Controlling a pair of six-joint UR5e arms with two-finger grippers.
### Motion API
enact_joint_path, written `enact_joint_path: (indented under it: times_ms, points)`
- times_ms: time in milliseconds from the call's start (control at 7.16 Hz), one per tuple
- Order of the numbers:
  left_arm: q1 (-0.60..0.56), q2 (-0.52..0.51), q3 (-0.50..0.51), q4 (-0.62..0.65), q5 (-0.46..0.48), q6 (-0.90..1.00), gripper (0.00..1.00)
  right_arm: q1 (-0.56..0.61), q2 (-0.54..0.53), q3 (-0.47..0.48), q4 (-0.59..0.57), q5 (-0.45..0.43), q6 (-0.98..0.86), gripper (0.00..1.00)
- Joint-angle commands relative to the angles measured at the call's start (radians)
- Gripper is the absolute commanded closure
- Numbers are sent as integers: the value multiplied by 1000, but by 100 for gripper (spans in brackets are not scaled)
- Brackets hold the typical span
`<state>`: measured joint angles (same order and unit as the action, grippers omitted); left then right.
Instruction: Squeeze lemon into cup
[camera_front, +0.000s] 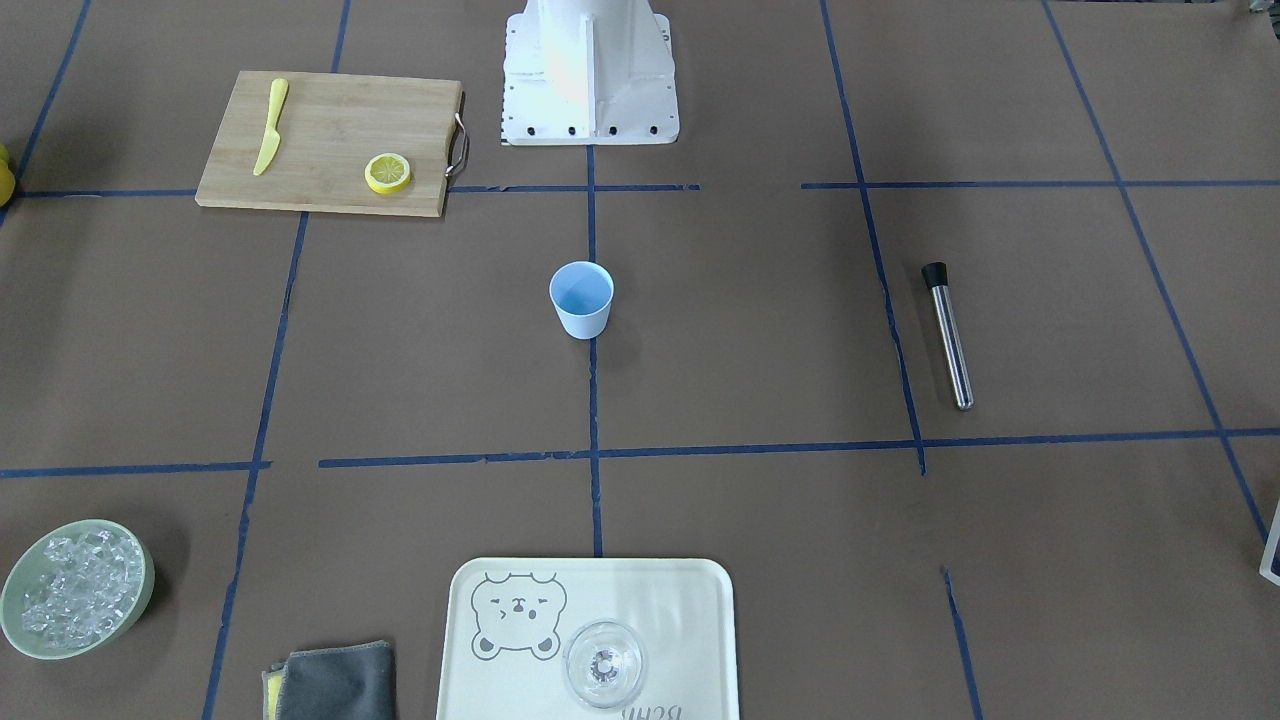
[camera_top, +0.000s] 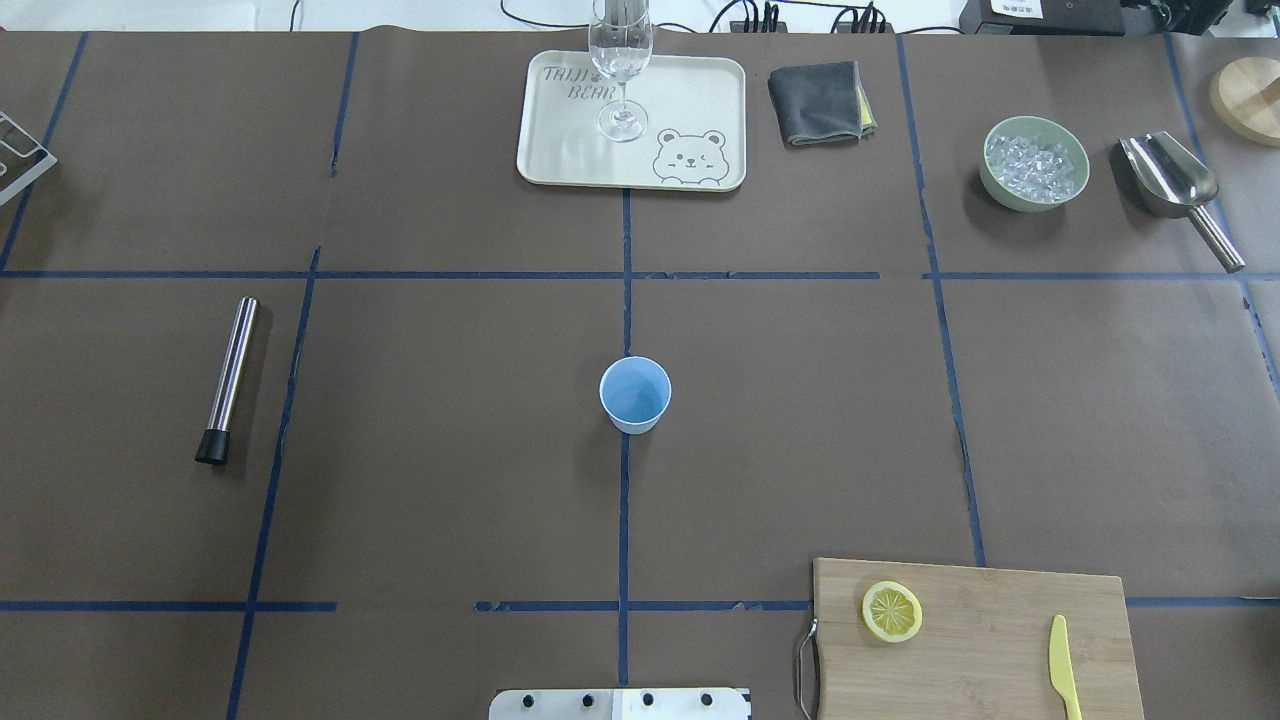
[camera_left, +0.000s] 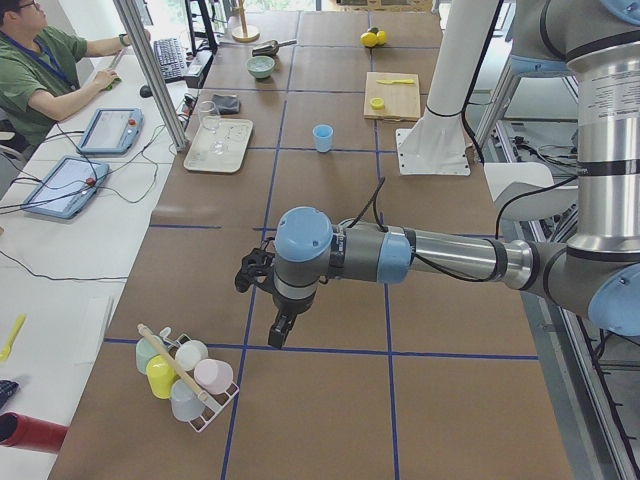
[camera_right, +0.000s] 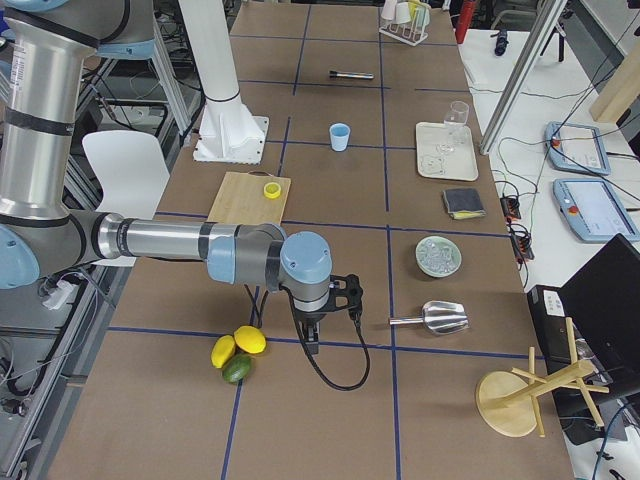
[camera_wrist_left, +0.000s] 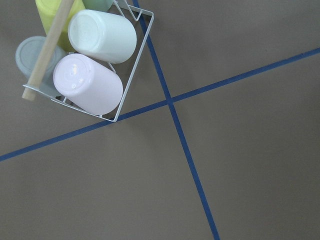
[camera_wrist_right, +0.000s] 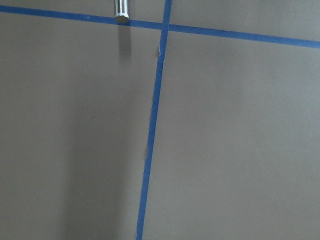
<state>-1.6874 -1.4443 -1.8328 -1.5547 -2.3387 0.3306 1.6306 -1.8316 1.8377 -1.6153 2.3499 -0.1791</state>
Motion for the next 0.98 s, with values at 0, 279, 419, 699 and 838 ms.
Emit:
enact_joint_path:
  times_ms: [0,279,419,699,838]
  points:
    - [0,-7,-6,-2,-1,2,0,-3,0,0,-1,2,3,0]
    - [2,-4,-12,-4,-4,2,0,-8,18,17,2,24,9,0]
    - [3,-25,-16,-17,-4,-7,0,-8,23,75,2,72,16,0]
    - [2,-33,-4,-108,-7,-8,0,-8,109,109,36,81,18,0]
    - [2,-25,-3,-137,-11,-8,0,-24,112,132,111,86,196,0]
